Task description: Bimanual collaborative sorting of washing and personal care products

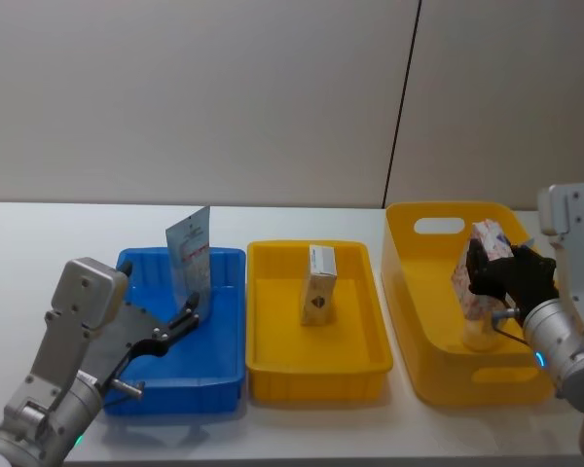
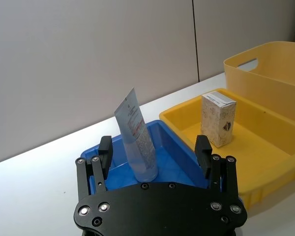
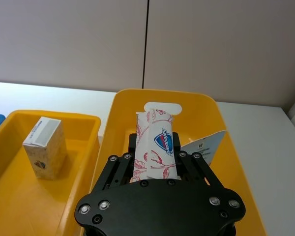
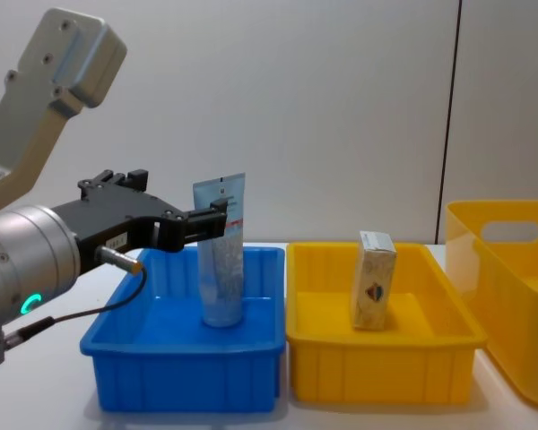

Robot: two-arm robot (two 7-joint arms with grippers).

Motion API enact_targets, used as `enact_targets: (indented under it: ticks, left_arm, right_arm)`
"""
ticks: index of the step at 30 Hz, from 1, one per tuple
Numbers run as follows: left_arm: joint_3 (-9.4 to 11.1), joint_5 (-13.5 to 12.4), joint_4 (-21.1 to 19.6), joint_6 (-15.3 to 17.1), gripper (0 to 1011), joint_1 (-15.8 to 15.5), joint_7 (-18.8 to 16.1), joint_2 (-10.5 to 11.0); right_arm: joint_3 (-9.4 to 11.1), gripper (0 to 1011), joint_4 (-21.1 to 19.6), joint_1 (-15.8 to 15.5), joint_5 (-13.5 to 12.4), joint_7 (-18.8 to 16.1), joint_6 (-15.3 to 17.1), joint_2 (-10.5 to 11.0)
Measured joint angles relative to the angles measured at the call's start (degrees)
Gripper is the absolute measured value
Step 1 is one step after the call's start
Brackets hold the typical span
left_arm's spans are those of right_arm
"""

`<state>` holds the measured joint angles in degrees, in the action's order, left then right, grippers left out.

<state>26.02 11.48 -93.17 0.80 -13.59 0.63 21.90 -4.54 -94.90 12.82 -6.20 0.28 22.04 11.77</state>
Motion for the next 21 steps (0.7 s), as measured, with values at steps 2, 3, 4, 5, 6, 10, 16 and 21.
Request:
enact_targets:
  ticks: [2,3,4,5,6,10,16,21]
  left_arm:
    - [0.0,0.0,0.0,0.0,1001,0.0,0.0,0.0]
    - [0.0,0.0,0.0,0.0,1001,0.0,0.0,0.0]
    - [0.0,0.0,0.0,0.0,1001,0.0,0.0,0.0]
    - [0.0,0.0,0.0,0.0,1001,0.0,0.0,0.0]
    - [0.0,0.0,0.0,0.0,1001,0.0,0.0,0.0]
    - [0.0,0.0,0.0,0.0,1001,0.0,0.0,0.0]
    - [0.0,0.0,0.0,0.0,1001,0.0,0.0,0.0]
    - [0.0,0.0,0.0,0.0,1001,0.0,0.0,0.0]
  right_arm:
    - [0.0,318,0.1,-0.1,0.0,-0.2,0.1,0.1]
    - [0.0,319,0.1,-0.1,0.0,-0.3,0.1,0.1]
    - [0.0,319,0.2,-0.2,0.1,-0.4,0.2,0.2]
    - [0.0,319,0.2,-0.2,0.1,-0.5,0.2,0.2]
    - [0.0,318,0.3,-0.3,0.1,-0.5,0.2,0.2]
    - [0.0,422,0.4,-0.4,0.1,-0.8,0.3,0.3]
    - [-0.1,618,0.5,-0.5,0.1,-1.1,0.4,0.4]
    - [-0.1,779,0.5,-0.5,0.2,-1.2,0.5,0.4]
